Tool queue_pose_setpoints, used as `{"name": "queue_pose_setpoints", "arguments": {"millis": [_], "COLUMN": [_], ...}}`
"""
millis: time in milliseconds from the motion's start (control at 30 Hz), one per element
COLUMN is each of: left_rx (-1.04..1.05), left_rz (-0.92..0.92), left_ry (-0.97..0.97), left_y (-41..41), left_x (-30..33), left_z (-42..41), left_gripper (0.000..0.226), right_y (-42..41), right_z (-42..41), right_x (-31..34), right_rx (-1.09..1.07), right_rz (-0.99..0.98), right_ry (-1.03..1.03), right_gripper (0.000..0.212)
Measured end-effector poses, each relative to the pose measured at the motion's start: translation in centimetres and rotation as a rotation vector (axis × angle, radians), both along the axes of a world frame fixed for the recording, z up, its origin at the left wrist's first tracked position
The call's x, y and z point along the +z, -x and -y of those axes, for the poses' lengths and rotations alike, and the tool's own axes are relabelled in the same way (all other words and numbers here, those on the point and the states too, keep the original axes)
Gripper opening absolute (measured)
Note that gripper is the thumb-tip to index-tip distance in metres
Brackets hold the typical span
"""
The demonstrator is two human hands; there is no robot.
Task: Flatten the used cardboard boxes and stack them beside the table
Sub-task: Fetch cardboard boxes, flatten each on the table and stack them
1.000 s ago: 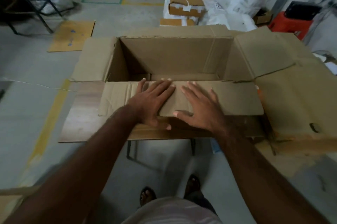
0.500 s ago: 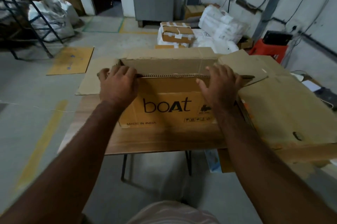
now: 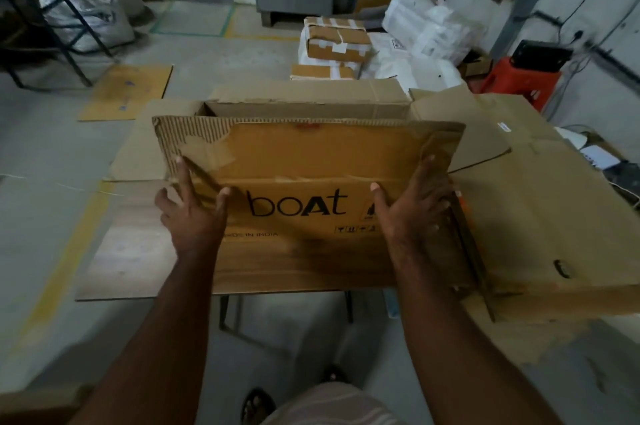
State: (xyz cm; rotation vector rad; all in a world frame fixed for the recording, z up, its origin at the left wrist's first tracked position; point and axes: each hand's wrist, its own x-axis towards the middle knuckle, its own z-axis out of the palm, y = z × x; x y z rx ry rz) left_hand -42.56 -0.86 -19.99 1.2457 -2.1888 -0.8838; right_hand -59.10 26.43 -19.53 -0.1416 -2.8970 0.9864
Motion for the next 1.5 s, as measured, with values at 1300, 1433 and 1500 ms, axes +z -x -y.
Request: {"name": "queue_pose_setpoints", "arguments": {"millis": [1300,1433,1500], "left_rx": [-0.276,-0.286,-0.293], "left_rz": [0.639,0.663,0.659], "left_ry": [0.1,0.077,0.096], "left_y": [10.9,10.3,10.4], "left_x": [3.4,4.1,4.0], "left_z": [9.7,9.4,8.8], "left_gripper": [0.074,0.073,0.073], "right_y": [13.7,12.4,11.9], "right_z": [2.7,2.0,2.0], "right_x": [3.8,3.4,3.7], "right_rx": [0.322,0.328,0.318], "right_rz": [0.301,0.282,0.25], "right_ry": [-0.3,-0.37,-0.382], "right_gripper": [0.087,0.082,0.081]}}
